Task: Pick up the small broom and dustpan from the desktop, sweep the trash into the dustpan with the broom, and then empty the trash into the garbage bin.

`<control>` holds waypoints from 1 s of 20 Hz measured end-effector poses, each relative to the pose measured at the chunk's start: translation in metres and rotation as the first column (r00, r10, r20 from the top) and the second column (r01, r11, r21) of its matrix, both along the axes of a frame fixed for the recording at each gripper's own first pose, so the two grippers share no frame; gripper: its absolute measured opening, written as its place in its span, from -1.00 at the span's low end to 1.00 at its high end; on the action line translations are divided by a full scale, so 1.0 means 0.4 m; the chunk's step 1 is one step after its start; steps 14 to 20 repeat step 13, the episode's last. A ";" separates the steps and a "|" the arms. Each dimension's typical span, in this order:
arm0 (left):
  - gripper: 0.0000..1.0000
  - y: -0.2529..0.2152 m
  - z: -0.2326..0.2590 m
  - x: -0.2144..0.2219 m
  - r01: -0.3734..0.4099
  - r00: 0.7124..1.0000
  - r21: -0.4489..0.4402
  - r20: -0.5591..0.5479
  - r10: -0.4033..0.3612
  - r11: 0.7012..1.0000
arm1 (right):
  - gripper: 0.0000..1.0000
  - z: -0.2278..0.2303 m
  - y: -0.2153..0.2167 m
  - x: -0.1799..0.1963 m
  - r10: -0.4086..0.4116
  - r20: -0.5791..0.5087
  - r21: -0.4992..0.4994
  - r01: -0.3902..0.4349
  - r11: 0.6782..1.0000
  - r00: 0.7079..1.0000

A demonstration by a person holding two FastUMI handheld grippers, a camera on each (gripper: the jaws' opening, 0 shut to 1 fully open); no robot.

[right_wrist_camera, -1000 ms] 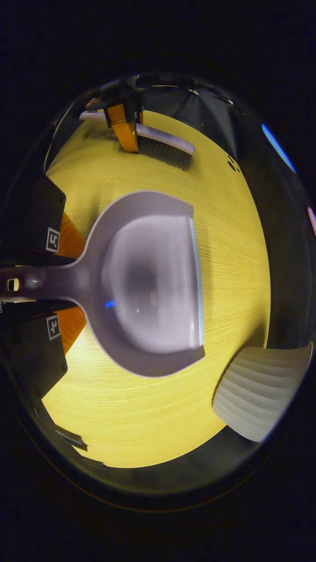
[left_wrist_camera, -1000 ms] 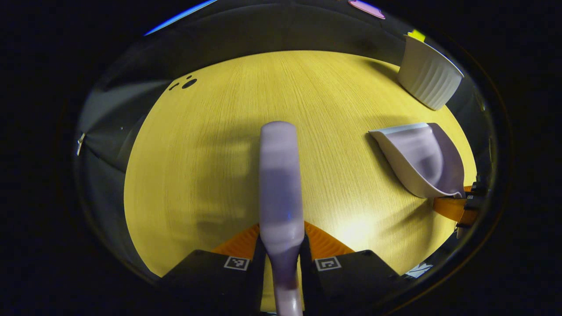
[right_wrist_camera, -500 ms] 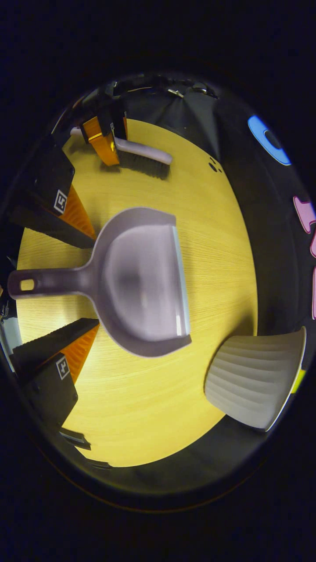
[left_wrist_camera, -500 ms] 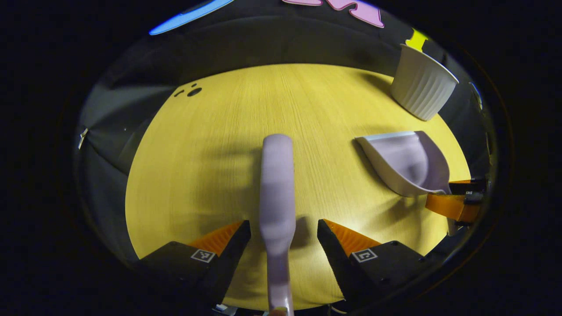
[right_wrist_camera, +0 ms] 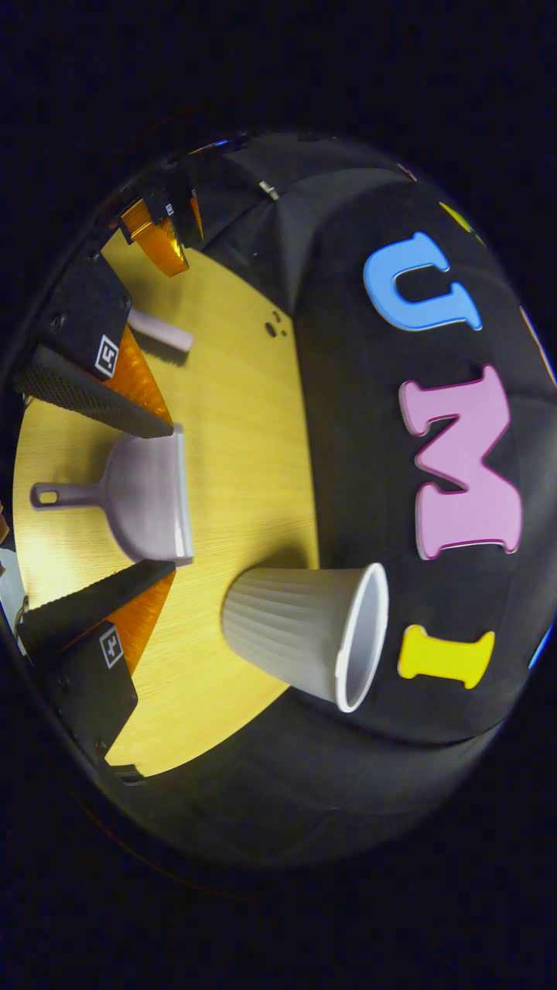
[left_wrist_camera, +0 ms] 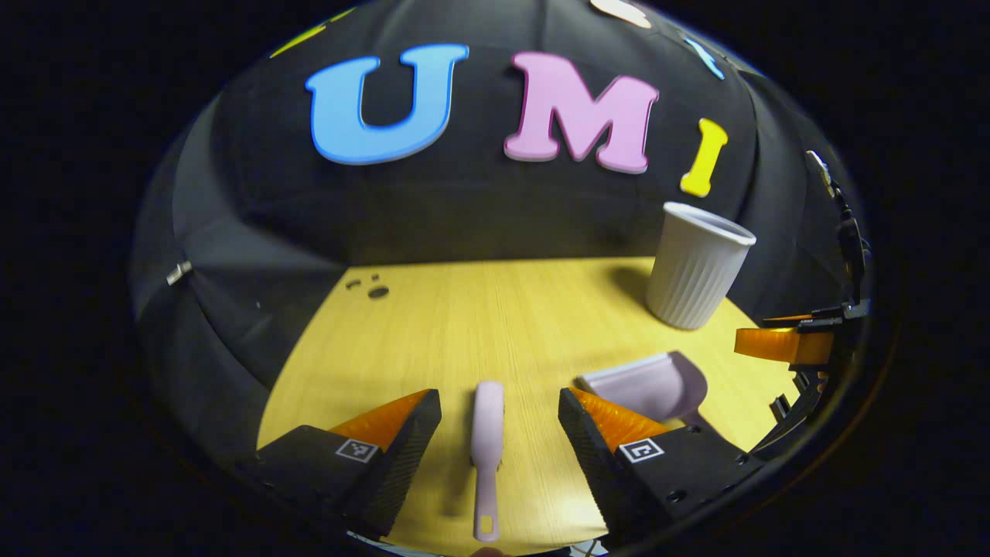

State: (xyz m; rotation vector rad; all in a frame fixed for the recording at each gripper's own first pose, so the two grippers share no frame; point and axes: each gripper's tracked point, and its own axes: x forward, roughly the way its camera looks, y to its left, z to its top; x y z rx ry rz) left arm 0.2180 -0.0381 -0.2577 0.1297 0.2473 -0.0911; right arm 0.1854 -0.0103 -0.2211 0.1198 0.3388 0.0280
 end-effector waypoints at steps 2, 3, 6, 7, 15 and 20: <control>0.95 -0.006 0.085 -0.035 0.002 0.994 0.020 0.105 -0.004 1.000 | 0.99 0.091 0.019 -0.011 0.014 0.121 0.007 -0.015 1.000 0.993; 0.94 -0.009 0.121 -0.056 0.004 0.990 0.024 0.143 -0.008 1.000 | 0.99 0.125 0.028 -0.033 0.016 0.170 -0.004 -0.016 1.000 0.985; 0.94 -0.016 0.211 -0.117 0.008 0.977 0.007 0.214 -0.010 1.000 | 0.98 0.198 0.055 -0.088 0.049 0.267 -0.035 -0.041 0.999 0.962; 0.94 -0.016 0.248 -0.141 0.004 0.970 0.004 0.243 -0.005 1.000 | 0.99 0.206 0.058 -0.096 0.051 0.289 -0.034 -0.043 0.998 0.956; 0.94 -0.041 0.214 -0.209 -0.014 0.974 -0.039 0.227 0.022 0.999 | 0.99 0.195 0.045 -0.189 -0.001 0.329 -0.067 0.025 0.997 0.944; 0.94 -0.041 0.214 -0.209 -0.014 0.974 -0.039 0.227 0.022 0.999 | 0.99 0.195 0.045 -0.189 -0.001 0.329 -0.067 0.025 0.997 0.944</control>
